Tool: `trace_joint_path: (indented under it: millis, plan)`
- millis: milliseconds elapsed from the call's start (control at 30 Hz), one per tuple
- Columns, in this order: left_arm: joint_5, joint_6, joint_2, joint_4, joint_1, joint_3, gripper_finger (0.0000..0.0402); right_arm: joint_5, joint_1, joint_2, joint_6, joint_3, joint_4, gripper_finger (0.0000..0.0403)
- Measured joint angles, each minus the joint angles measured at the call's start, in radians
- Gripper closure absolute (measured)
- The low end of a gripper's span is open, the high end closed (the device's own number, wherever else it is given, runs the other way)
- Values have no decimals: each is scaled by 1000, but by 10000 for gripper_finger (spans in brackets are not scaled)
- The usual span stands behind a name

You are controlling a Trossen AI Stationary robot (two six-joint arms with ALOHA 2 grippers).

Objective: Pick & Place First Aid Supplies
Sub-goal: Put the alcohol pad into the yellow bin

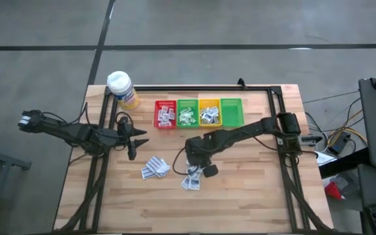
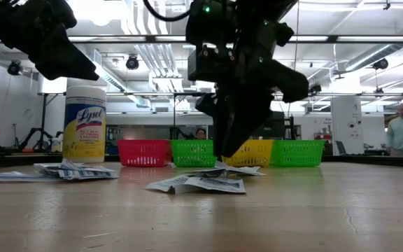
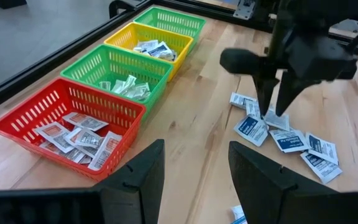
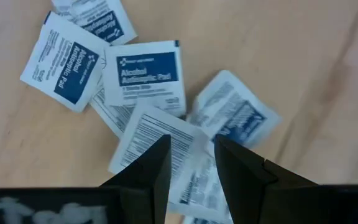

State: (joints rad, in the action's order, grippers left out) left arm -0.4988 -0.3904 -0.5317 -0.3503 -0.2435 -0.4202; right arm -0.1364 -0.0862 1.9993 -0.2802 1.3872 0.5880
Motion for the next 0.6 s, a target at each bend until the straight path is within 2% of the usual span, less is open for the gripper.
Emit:
trace_joint_path:
  millis: [600]
  plan:
    - [0,-6,-3,3,0,0,229,-11,15,13,-11,0,-3,282]
